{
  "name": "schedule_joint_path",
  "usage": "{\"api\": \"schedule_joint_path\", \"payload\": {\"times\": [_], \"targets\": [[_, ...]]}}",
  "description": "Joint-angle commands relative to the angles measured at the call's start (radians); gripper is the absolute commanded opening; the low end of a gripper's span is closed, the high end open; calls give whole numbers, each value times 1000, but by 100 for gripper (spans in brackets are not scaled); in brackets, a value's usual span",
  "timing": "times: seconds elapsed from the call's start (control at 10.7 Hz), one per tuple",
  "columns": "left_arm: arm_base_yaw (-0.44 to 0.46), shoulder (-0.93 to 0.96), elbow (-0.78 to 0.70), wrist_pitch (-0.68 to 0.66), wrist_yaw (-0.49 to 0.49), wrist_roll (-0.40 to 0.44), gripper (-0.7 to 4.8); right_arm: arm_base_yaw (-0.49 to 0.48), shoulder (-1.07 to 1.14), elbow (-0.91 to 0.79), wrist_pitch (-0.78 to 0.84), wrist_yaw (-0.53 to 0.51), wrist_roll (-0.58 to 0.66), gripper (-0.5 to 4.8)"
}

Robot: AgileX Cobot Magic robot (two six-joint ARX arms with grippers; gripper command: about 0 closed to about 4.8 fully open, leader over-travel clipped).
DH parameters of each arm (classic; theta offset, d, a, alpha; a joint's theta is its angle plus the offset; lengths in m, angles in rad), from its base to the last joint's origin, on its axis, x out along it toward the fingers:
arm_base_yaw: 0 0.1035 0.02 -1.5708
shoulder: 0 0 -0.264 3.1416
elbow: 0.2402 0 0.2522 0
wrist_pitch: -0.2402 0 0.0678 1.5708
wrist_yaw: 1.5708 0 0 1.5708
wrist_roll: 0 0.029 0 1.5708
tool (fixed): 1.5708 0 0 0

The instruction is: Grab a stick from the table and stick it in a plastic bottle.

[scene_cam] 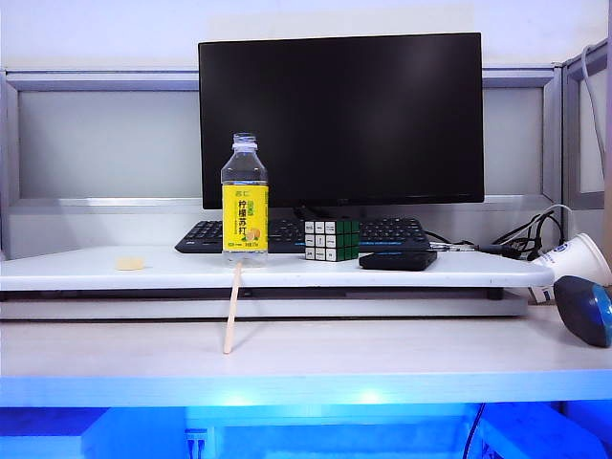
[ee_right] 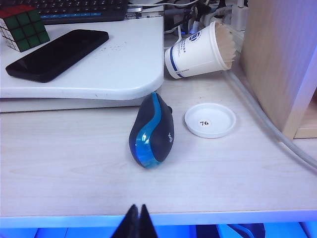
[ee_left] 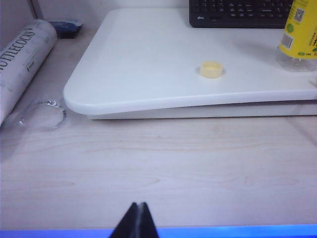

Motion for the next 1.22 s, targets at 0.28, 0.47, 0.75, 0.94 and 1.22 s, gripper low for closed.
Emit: {"api": "schedule_joint_path", "payload": {"times": [0.28, 0.47, 0.75, 0.94, 1.22], "targets": [[-1, 1, 0, 18, 366, -24, -4, 0, 0, 39, 37, -185, 132, -8], [-2, 1, 0, 22, 502, -67, -5, 0, 236, 473, 61, -474, 353, -3], [-1, 1, 0, 22, 507, -67, -5, 9, 722, 795, 91, -736, 482, 330], [-2, 1, 0, 22, 507, -67, -5, 50, 867, 864, 100, -805, 533, 406], [-1, 1, 0, 22, 508, -67, -5, 290, 1318, 931, 225, -824, 590, 445]]}}
